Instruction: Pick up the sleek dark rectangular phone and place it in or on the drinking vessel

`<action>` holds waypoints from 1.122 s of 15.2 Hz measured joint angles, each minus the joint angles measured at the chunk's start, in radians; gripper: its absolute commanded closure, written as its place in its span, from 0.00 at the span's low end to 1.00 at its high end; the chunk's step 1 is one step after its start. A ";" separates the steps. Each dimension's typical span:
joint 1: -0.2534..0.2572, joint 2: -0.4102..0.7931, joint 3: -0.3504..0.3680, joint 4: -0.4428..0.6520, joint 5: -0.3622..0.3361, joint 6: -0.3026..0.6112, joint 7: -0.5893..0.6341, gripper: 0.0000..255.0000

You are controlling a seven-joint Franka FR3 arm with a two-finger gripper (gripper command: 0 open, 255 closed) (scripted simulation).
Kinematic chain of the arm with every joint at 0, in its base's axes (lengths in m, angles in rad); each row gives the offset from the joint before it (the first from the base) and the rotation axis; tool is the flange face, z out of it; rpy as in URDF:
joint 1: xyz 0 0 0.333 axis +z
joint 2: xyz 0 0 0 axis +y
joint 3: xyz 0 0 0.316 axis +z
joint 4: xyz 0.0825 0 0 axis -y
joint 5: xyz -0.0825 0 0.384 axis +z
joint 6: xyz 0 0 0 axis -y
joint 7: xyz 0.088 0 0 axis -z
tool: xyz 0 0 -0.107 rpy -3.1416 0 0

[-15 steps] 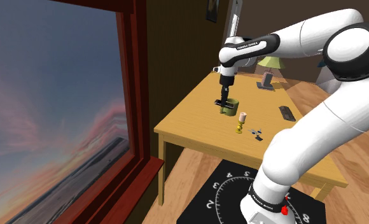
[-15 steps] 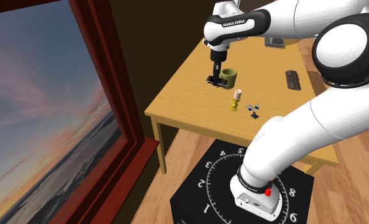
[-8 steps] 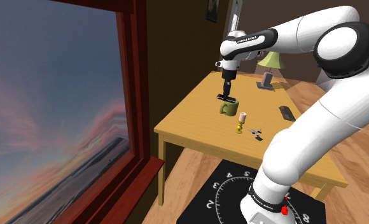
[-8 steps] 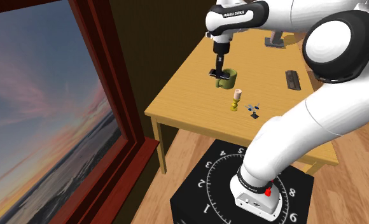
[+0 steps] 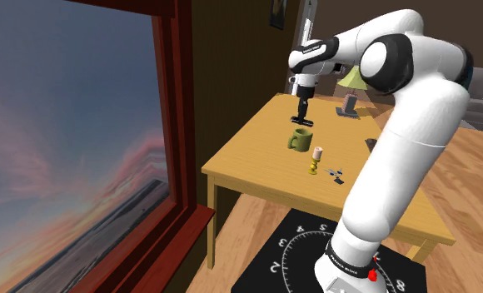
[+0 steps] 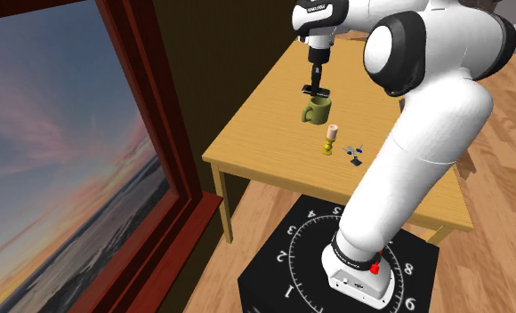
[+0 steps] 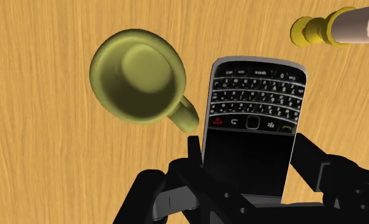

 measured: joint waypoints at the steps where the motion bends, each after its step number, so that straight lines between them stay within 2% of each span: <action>1: -0.010 0.040 -0.015 0.038 0.025 -0.007 -0.033 1.00; 6: -0.087 0.244 -0.054 0.222 0.159 -0.041 -0.175 1.00; 17: -0.097 0.287 -0.046 0.128 0.192 0.083 -0.202 1.00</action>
